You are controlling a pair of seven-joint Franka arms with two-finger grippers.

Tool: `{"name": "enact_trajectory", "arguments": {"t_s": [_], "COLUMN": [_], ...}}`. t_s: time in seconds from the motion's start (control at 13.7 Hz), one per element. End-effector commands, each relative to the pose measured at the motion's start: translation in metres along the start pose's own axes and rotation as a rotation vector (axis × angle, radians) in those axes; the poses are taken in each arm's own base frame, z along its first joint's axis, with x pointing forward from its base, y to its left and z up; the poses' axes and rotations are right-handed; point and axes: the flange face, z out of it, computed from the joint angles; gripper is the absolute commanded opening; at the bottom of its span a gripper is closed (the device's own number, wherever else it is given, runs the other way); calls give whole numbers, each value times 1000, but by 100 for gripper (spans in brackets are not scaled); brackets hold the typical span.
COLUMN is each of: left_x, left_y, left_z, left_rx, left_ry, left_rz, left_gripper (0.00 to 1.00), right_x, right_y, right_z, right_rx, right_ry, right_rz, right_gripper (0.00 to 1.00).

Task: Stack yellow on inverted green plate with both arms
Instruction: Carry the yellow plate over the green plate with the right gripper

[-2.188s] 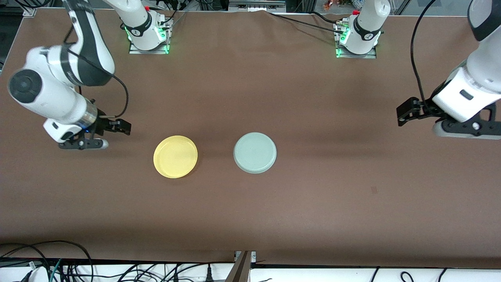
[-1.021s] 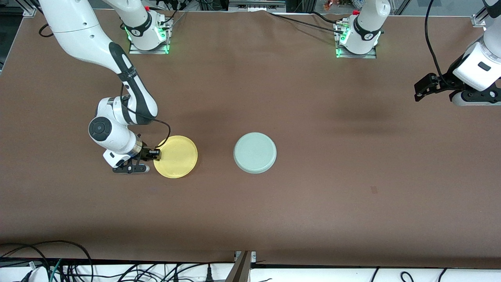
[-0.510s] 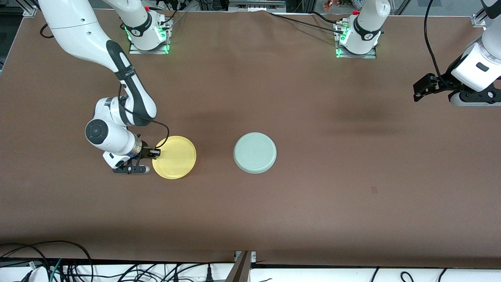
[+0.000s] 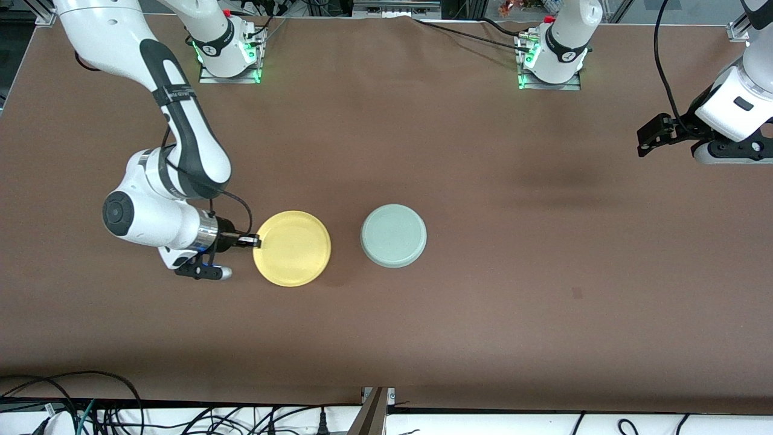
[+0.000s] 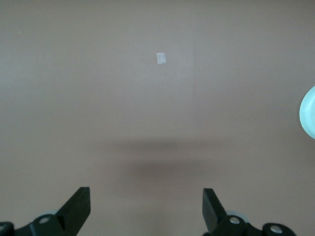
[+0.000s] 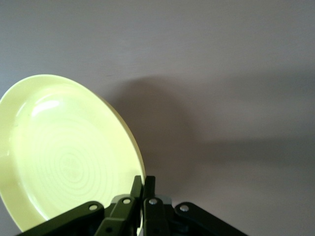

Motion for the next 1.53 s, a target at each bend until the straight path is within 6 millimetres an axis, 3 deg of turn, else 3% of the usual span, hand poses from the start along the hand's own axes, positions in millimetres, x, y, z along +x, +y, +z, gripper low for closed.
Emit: {"name": "enact_trajectory", "arguments": {"t_s": [0.0, 0.22, 0.36, 0.44, 1.46], "left_x": [-3, -3, -3, -3, -3], "left_y": [-1, 0, 0, 0, 1], "left_z": [-1, -1, -1, -1, -1], "left_rx": [-10, -11, -11, -11, -11], "left_ry": [0, 0, 0, 0, 0], "left_rz": [18, 19, 19, 19, 21], "left_gripper": [100, 100, 100, 100, 100], "right_x": [-23, -53, -71, -77, -97], "right_y": [-85, -160, -183, -190, -183], "right_z": [35, 93, 120, 124, 162], "right_rx": [11, 32, 34, 29, -27], "right_ry": [-16, 53, 80, 81, 44], "right_rz": [70, 128, 139, 135, 120], "right_gripper": [0, 0, 0, 0, 0]}}
